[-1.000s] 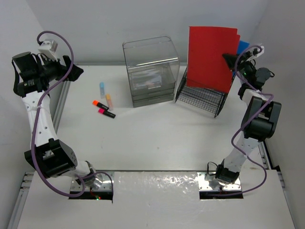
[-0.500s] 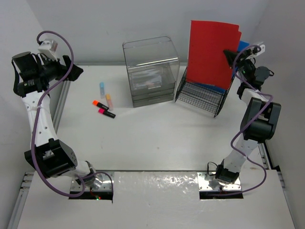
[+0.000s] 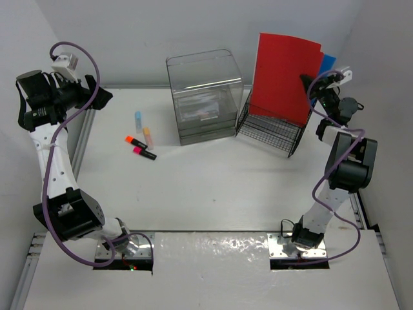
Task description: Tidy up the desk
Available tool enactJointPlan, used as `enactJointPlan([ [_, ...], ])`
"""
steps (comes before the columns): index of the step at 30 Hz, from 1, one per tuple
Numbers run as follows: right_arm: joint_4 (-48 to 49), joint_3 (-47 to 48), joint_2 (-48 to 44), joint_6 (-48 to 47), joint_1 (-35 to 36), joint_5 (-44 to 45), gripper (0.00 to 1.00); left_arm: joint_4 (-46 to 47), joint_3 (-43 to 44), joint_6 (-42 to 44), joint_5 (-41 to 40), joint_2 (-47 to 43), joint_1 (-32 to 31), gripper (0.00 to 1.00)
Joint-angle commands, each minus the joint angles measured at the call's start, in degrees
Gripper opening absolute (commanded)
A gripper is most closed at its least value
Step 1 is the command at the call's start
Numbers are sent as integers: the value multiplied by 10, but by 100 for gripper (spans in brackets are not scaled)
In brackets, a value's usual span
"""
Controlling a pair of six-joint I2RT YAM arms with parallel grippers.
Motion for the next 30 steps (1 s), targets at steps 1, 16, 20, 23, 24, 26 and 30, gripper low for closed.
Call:
enactJointPlan([
  [1, 210, -30, -6, -26, 11, -3, 0, 21, 10, 7, 0, -7, -7, 80],
  [16, 212, 15, -21, 100, 3, -24, 78, 20, -4, 22, 9, -8, -7, 80],
  [20, 212, 7, -19, 111, 1, -3, 78, 19, -8, 25, 10, -8, -6, 80],
  [23, 212, -2, -29, 110, -2, 21, 79, 17, -8, 30, 8, -8, -7, 80],
  [24, 211, -12, -33, 101, -2, 41, 79, 16, -8, 31, 6, -8, -7, 80],
  [26, 211, -23, -50, 95, -5, 68, 70, 16, -10, 32, 4, -8, -6, 80],
  [30, 210, -48, -65, 97, -13, 117, 38, 14, -13, 36, 3, -8, -6, 80],
])
